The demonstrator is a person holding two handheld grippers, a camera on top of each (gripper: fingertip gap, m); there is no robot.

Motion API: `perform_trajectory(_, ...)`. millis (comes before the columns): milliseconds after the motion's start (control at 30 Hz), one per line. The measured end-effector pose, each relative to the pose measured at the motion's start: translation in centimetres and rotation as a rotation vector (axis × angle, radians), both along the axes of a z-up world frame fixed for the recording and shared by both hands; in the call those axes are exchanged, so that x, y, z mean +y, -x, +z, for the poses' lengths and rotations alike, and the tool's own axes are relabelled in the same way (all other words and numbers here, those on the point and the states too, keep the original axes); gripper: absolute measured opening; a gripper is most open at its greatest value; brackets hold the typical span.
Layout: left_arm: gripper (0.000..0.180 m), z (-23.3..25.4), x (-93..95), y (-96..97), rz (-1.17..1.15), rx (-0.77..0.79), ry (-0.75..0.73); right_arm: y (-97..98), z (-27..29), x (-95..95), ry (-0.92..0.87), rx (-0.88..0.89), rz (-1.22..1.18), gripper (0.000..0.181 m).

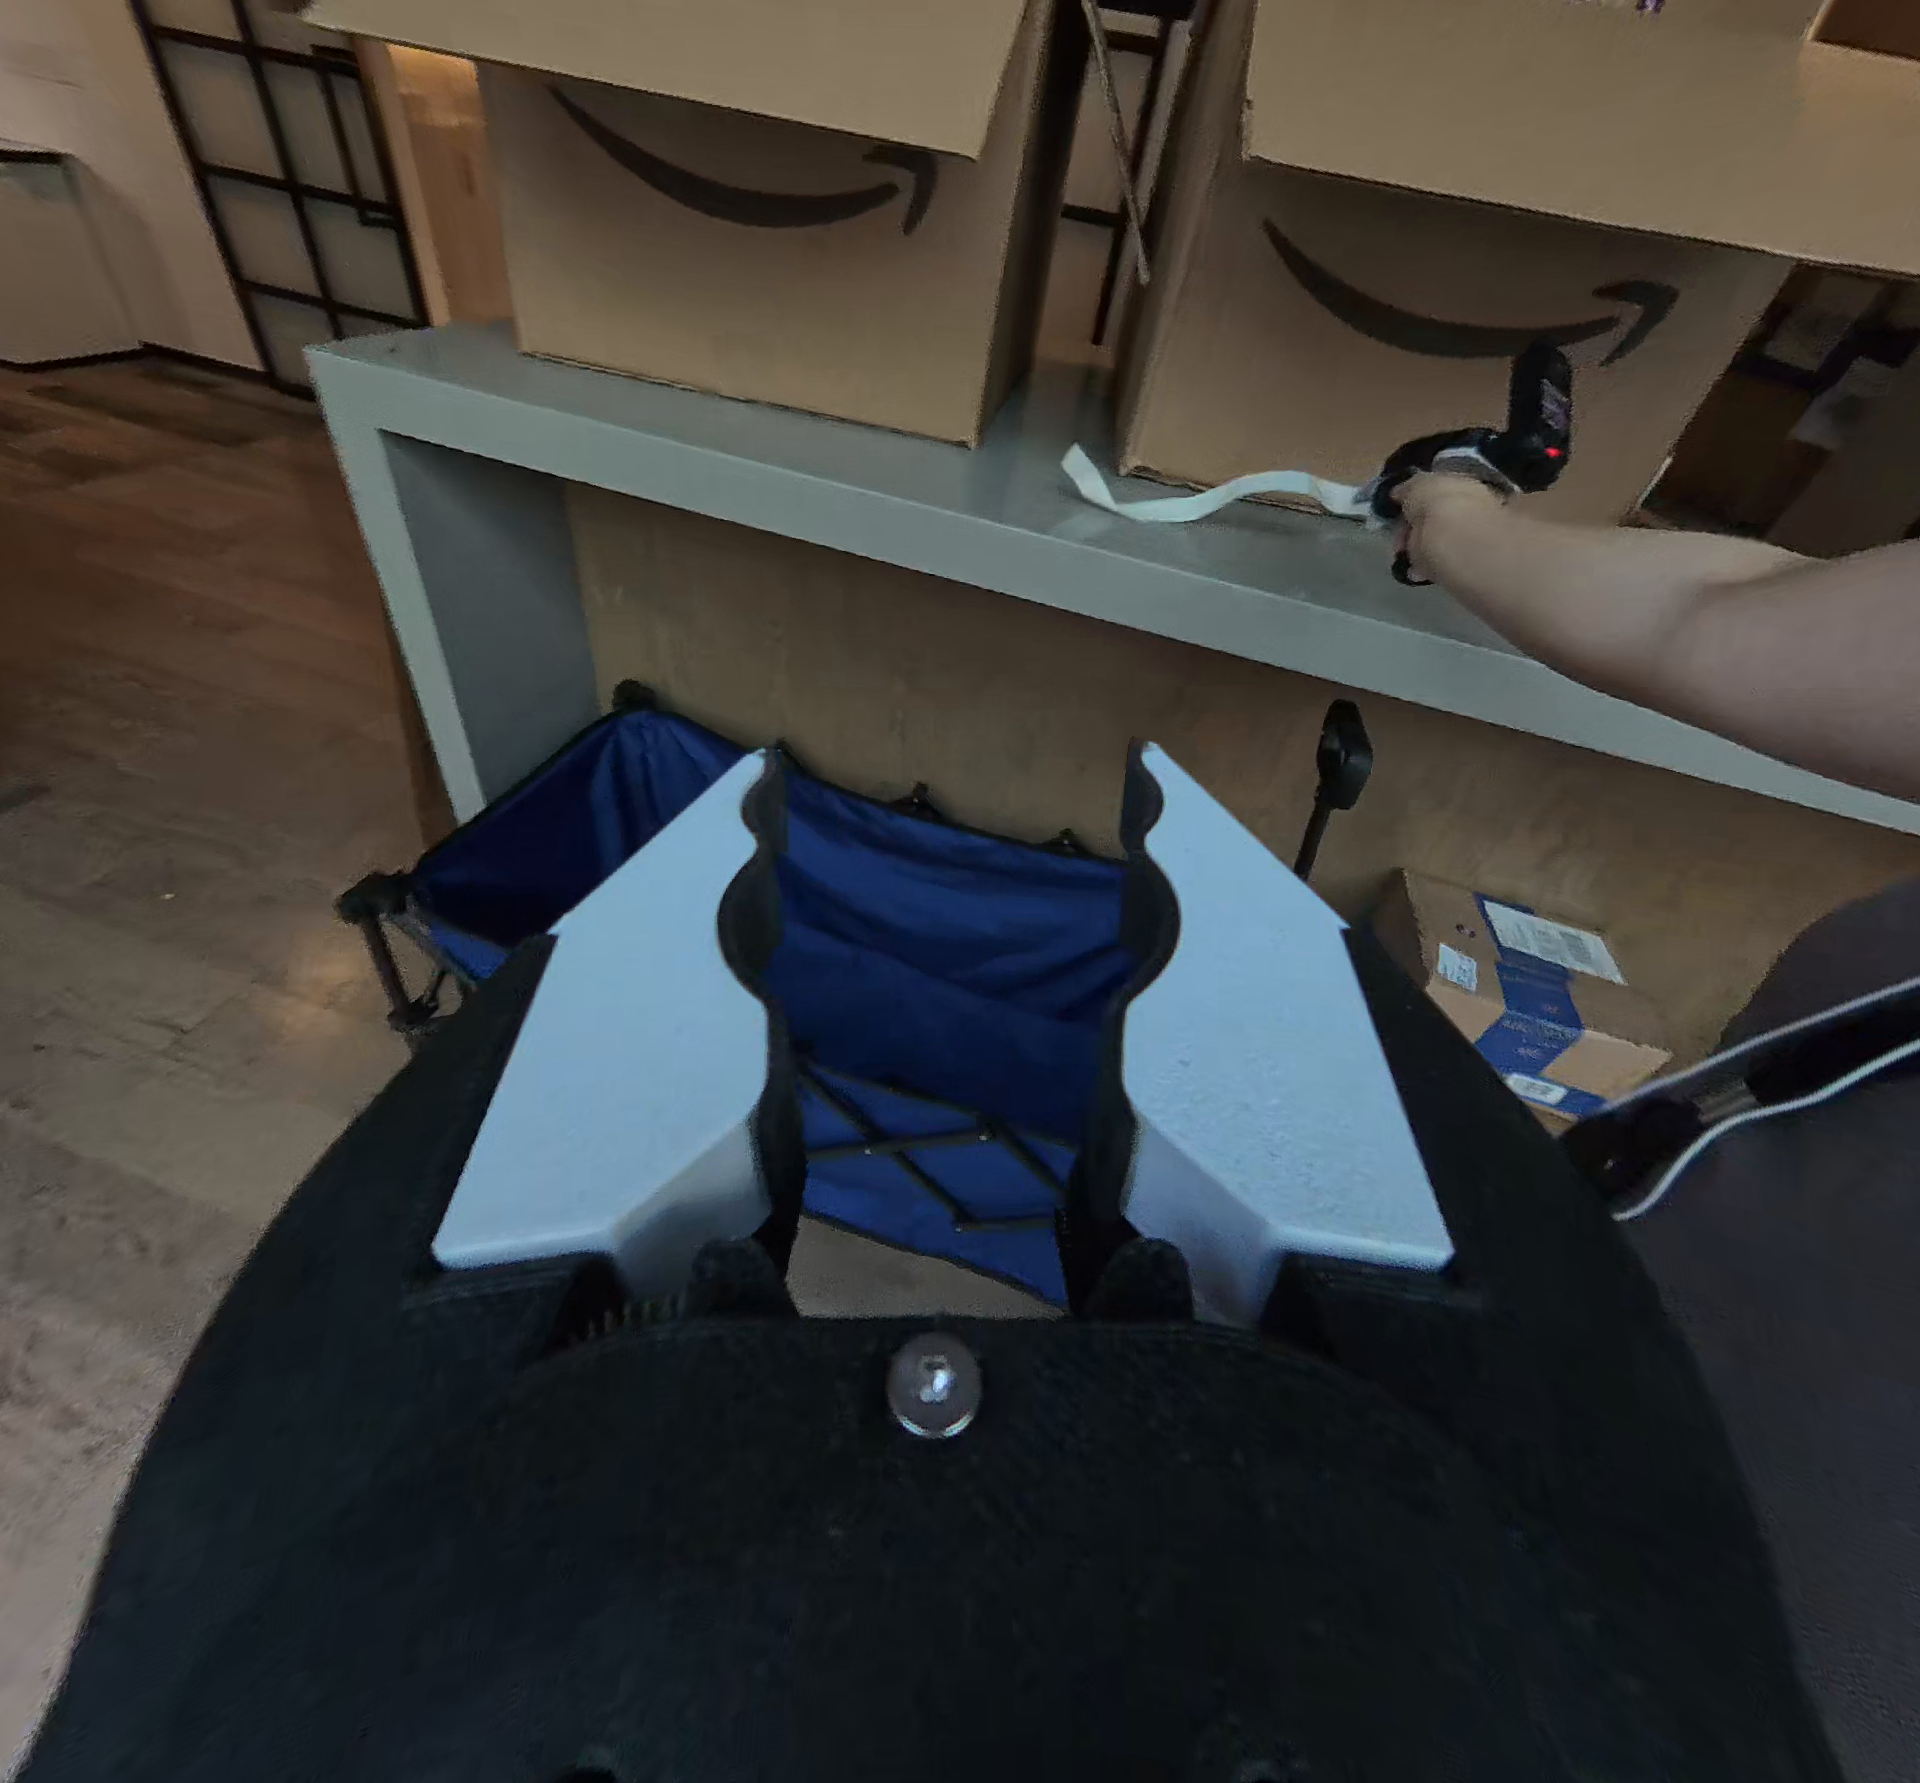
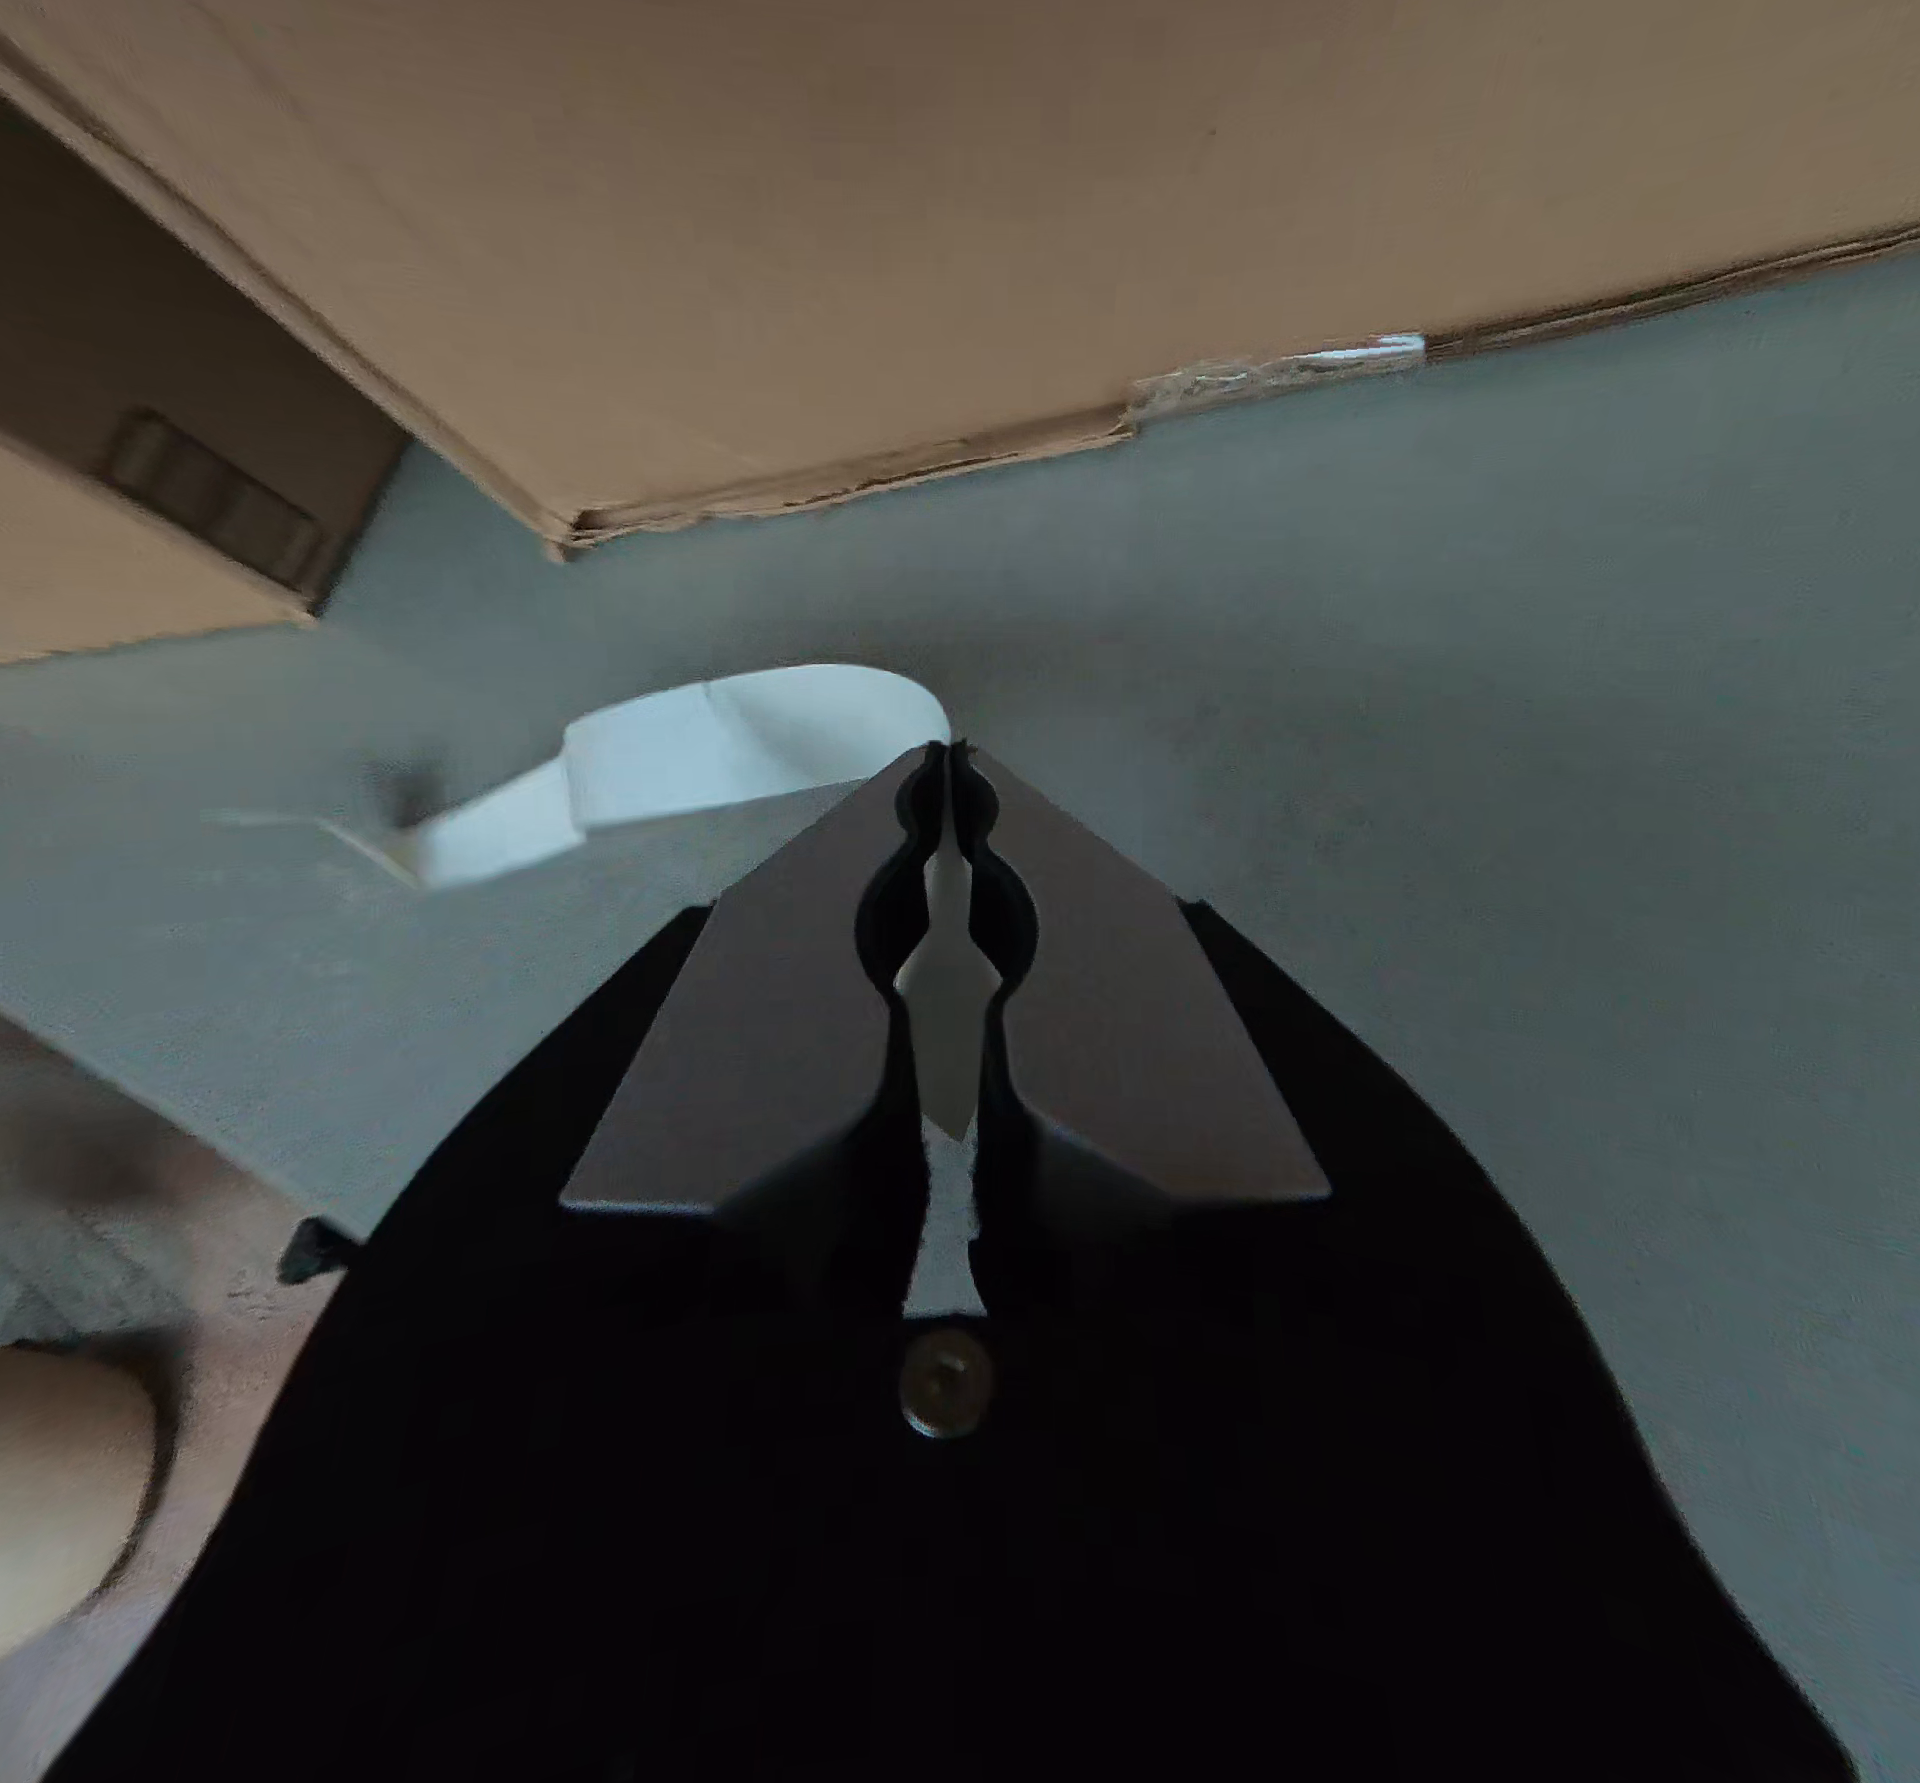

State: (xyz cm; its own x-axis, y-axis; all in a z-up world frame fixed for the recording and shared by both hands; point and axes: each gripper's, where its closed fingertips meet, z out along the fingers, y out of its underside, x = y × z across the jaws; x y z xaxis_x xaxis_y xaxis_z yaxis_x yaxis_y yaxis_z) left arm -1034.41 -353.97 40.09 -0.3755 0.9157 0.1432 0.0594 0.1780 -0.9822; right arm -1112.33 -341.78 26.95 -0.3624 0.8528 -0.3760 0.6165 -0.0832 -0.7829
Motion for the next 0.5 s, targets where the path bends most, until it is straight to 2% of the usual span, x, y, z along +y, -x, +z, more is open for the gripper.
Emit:
perform_trajectory(167,0.064,0.5,-4.2,7.1,-0.139,-0.048,0.007,2.8,-1.8,-1.9,-0.006,-0.022,0.036,0.0)
perform_trajectory(200,0.064,0.4,-5.2,8.4,-0.175,-0.06,0.009,3.0,-2.2,-2.3,-0.01,-0.033,0.057,0.006)
perform_trajectory(300,0.064,-0.5,-7.8,11.7,-0.306,-0.086,0.011,3.0,-3.9,-1.9,-0.132,-0.05,0.112,0.042)
perform_trajectory(400,0.065,-1.4,-10.2,15.1,-0.485,-0.079,0.001,1.9,-2.2,0.3,-0.218,0.105,0.118,0.053)
perform_trajectory(500,0.066,-1.9,-12.5,18.5,-0.706,-0.073,0.015,-1.0,3.5,4.3,-0.19,0.396,0.031,0.06)
